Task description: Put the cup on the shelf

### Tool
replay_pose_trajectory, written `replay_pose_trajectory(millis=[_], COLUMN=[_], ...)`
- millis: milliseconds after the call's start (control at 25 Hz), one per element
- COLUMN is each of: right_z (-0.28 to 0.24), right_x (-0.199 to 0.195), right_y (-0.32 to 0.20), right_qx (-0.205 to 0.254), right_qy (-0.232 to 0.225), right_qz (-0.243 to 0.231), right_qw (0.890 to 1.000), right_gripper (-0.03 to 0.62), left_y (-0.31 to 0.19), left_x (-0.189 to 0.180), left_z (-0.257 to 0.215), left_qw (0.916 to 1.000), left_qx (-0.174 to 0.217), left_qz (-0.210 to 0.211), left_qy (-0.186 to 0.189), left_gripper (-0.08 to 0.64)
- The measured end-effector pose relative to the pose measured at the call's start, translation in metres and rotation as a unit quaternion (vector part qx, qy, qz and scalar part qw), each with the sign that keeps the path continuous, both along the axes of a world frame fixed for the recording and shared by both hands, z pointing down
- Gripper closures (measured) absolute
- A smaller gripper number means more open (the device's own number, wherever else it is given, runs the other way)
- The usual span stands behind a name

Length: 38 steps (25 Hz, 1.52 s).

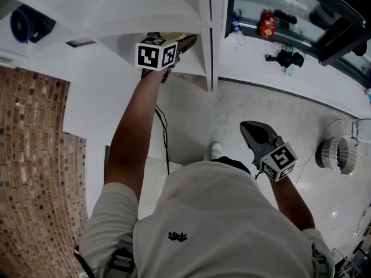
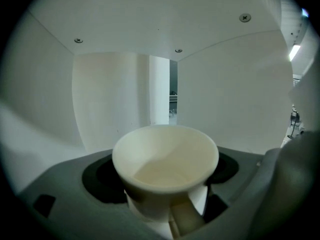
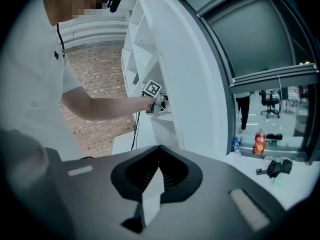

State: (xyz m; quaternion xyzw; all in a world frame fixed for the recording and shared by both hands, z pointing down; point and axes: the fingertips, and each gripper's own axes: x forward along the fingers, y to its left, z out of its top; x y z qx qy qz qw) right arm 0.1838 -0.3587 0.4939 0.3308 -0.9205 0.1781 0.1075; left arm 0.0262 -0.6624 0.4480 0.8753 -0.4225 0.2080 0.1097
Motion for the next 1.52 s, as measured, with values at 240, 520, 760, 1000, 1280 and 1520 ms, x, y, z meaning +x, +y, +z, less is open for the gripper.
replay_pose_trajectory(millis=[240, 520, 760, 1000, 1280, 1520], right_z=[0.001, -0.001, -0.004, -0.007, -0.012, -0.015], right_x=[-0.006, -0.007, -0.017, -0.031, -0.056, -0.075], right_y=[0.003, 0.008, 0.014, 0.026, 0.043, 0.06], right_qx=[-0.002, 0.0, 0.006, 0.007, 0.013, 0.017], right_qy=[-0.001, 0.002, 0.002, 0.004, 0.008, 0.012], right_qz=[-0.001, 0.002, 0.0, 0.0, -0.006, -0.006], right_qw=[1.0, 1.0, 1.0, 1.0, 1.0, 1.0], right_gripper=[0.581, 0.581, 0.581, 0.581, 0.581, 0.581], left_y=[0.0, 0.003, 0.016, 0.036, 0.063, 0.09], left_x=[-0.002, -0.005, -0.013, -0.024, -0.04, -0.055], left_z=[0.001, 0.0, -0.005, -0.012, -0.02, -0.028], left_qw=[0.9999, 0.9994, 0.9991, 0.9987, 0.9983, 0.9977], left_qx=[0.007, 0.03, 0.039, 0.044, 0.049, 0.059], left_qz=[-0.001, -0.011, -0.015, -0.015, -0.013, -0.009], left_qy=[0.009, 0.009, 0.008, 0.017, 0.026, 0.033], left_gripper=[0.112, 0.06, 0.058, 0.059, 0.067, 0.102])
